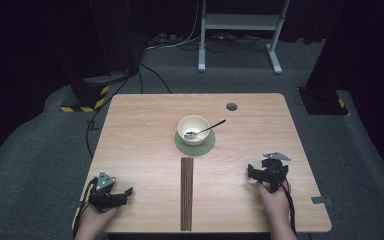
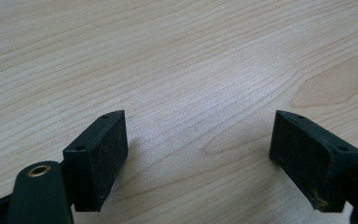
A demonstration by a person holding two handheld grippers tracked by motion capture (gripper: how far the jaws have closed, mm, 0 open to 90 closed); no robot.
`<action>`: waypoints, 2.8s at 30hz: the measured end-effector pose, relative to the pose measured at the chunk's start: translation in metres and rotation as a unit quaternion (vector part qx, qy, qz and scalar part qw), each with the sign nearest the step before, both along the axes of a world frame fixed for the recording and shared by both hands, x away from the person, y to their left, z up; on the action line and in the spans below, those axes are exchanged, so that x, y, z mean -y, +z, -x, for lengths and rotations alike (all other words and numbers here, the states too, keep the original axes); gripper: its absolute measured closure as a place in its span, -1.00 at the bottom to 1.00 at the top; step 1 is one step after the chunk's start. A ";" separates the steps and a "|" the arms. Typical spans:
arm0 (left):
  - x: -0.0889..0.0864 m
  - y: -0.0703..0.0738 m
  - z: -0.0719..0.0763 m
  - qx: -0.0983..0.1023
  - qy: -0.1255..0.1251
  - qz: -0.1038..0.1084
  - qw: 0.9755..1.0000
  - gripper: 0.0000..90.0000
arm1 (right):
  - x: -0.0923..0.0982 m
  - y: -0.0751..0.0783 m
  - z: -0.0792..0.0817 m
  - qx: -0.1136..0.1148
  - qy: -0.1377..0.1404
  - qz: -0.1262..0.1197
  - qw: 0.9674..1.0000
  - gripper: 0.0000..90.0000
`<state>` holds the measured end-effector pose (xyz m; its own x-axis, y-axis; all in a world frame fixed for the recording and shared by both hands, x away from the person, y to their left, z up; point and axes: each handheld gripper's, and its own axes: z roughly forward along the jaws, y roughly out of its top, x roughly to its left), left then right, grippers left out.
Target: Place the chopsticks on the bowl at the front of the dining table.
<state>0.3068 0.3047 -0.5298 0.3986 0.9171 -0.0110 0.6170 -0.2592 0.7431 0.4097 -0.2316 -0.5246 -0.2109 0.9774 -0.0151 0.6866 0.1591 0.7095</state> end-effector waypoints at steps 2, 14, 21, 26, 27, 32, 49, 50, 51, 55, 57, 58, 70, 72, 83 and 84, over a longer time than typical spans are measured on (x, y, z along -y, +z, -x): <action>0.001 0.000 0.002 0.004 0.007 -0.003 1.000 -0.57 | 0.000 0.000 0.001 0.000 -0.002 -0.002 1.000 -0.79; 0.000 0.000 0.002 0.000 0.009 -0.001 1.000 -0.58 | 0.002 0.000 0.002 -0.001 0.015 -0.002 1.000 -0.80; 0.000 0.000 0.002 0.000 0.009 -0.001 1.000 -0.58 | 0.005 0.004 0.006 -0.010 0.016 -0.020 1.000 -0.80; 0.000 0.000 0.002 0.000 0.008 -0.001 1.000 -0.57 | -0.001 0.005 0.017 0.016 0.036 0.007 0.999 -0.79; 0.000 0.000 0.002 0.000 0.009 -0.001 1.000 -0.57 | -0.001 0.005 0.017 0.016 0.036 0.007 0.999 -0.79; 0.000 0.000 0.002 0.000 0.008 -0.001 1.000 -0.57 | -0.009 0.009 0.027 0.027 0.057 0.001 0.998 -0.78; 0.001 0.000 0.003 0.005 0.000 -0.003 1.000 -0.55 | -0.050 0.014 0.045 0.033 0.138 -0.004 0.990 -0.78; 0.001 0.000 0.003 0.006 -0.003 -0.004 1.000 -0.56 | -0.054 0.013 0.046 0.037 0.148 -0.006 0.988 -0.78; 0.002 0.000 0.003 0.004 0.000 -0.003 1.000 -0.57 | -0.055 0.013 0.046 0.037 0.152 -0.005 0.988 -0.78; 0.001 0.000 0.003 0.004 -0.003 -0.005 1.000 -0.57 | -0.061 0.011 0.047 0.036 0.159 -0.003 0.987 -0.78; 0.002 0.000 0.003 0.003 -0.001 -0.003 1.000 -0.57 | -0.065 0.011 0.048 0.038 0.164 -0.003 0.986 -0.78; 0.002 0.000 0.003 0.003 -0.001 -0.003 1.000 -0.57 | -0.070 0.011 0.050 0.038 0.174 0.000 0.984 -0.78; 0.001 0.000 0.003 0.003 -0.007 -0.003 1.000 -0.56 | -0.099 0.009 0.057 0.043 0.204 0.003 0.978 -0.78; 0.001 0.000 0.003 0.002 -0.008 -0.002 1.000 -0.56 | -0.101 0.009 0.058 0.042 0.206 0.004 0.978 -0.78; 0.001 0.000 0.003 0.001 -0.008 0.000 1.000 -0.57 | -0.125 0.007 0.053 0.030 0.228 0.009 0.973 -0.78; 0.001 0.000 0.003 0.001 -0.009 0.000 1.000 -0.57 | -0.127 0.007 0.052 0.026 0.230 0.011 0.973 -0.78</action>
<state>0.3042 0.3034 -0.5298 0.4142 0.9101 -0.0106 0.6115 -0.2696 0.7439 0.3575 -0.1044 -0.5175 -0.6242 0.7792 -0.0567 0.5027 0.4561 0.7343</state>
